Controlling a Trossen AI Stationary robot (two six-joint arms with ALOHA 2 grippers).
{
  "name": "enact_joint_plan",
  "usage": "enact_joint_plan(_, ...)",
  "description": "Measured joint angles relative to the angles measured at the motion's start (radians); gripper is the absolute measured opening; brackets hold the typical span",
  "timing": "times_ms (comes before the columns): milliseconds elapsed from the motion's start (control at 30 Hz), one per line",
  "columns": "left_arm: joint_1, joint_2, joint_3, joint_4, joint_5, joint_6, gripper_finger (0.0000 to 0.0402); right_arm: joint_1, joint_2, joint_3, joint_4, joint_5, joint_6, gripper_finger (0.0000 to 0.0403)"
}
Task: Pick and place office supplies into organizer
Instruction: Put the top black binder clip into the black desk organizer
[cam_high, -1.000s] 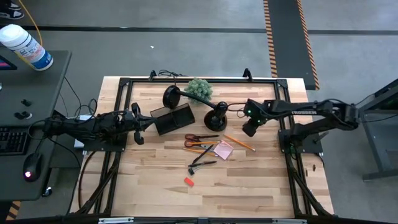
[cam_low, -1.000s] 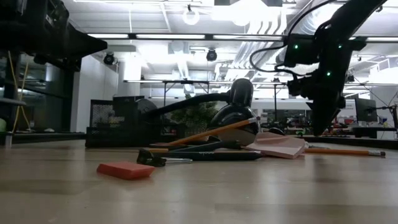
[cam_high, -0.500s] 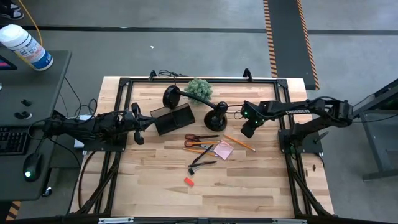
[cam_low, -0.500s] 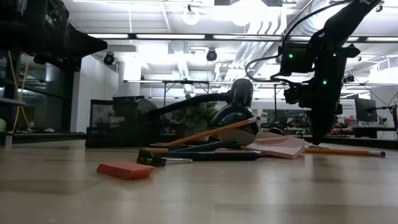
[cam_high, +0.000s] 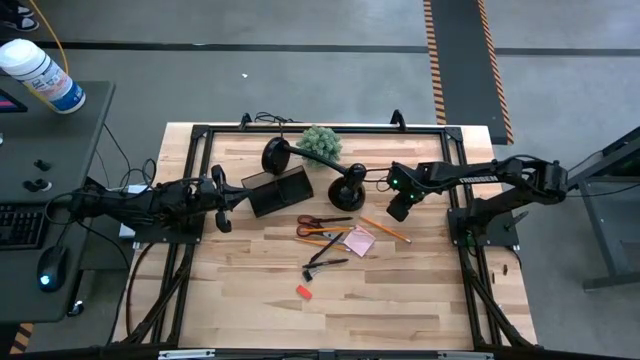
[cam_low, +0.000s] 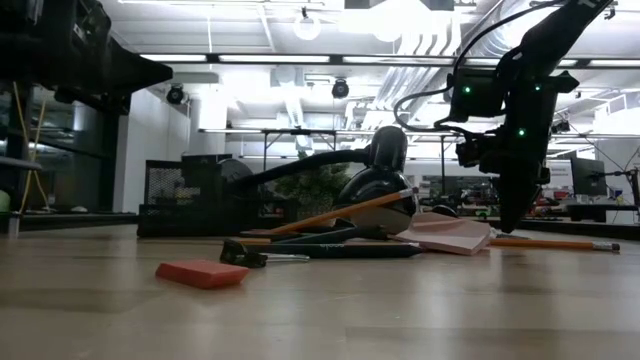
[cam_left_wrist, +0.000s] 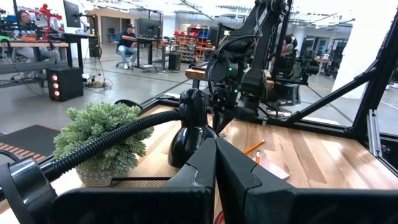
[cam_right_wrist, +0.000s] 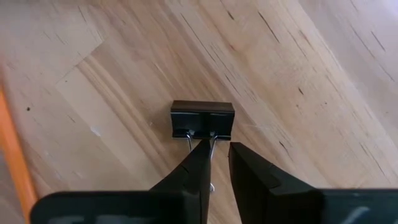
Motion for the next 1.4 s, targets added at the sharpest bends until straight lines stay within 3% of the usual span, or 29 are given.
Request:
enact_joint_plan(1167, 0.000, 0.000, 0.000, 0.000, 0.000, 0.000, 0.0001, 0.031, 0.000, -0.001, 0.001, 0.023, 0.011, 0.0062)
enact_joint_plan(1400, 0.000, 0.000, 0.000, 0.000, 0.000, 0.000, 0.0001, 0.031, -0.004, -0.066, 0.067, 0.020, 0.039, 0.0062)
